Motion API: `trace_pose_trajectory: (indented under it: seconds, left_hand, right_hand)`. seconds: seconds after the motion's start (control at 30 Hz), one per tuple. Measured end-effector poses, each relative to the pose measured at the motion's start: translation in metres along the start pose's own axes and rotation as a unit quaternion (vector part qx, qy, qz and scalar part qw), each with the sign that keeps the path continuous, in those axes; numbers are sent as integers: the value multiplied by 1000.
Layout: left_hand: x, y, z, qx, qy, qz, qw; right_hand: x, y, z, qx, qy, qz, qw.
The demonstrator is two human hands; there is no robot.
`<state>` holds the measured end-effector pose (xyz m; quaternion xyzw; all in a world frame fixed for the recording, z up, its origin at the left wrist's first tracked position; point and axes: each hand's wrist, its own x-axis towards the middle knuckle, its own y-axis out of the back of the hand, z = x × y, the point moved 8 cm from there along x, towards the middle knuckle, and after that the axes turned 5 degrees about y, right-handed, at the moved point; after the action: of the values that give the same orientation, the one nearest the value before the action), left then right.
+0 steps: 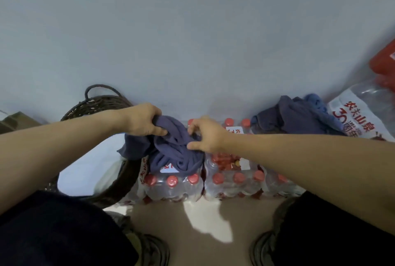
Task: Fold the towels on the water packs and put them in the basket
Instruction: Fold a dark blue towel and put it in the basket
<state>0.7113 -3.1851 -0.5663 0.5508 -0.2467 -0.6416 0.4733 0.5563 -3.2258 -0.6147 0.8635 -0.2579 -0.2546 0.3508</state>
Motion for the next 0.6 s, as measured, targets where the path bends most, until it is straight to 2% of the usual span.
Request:
trace_pose_trajectory:
  seconds: [0.13, 0.23, 0.3, 0.37, 0.43, 0.6]
  left_hand:
    - [1, -4, 0, 4, -3, -7, 1000]
    - [2, -8, 4, -8, -5, -11, 1000]
    - [3, -10, 7, -19, -4, -19, 1000]
    - [3, -12, 9, -23, -2, -25, 999]
    - [2, -12, 9, -35, 4, -29, 999]
    - [-1, -18, 12, -83, 1, -70, 994]
  right_hand:
    - [6, -52, -3, -72, 9, -92, 993]
    - [12, -67, -4, -168, 14, -98, 981]
    - [18, -67, -8, -187, 15, -91, 978]
    - [23, -64, -16, -136, 25, -107, 985]
    - [24, -62, -21, -60, 20, -169, 984]
    - [-12, -52, 2, -20, -54, -349, 935]
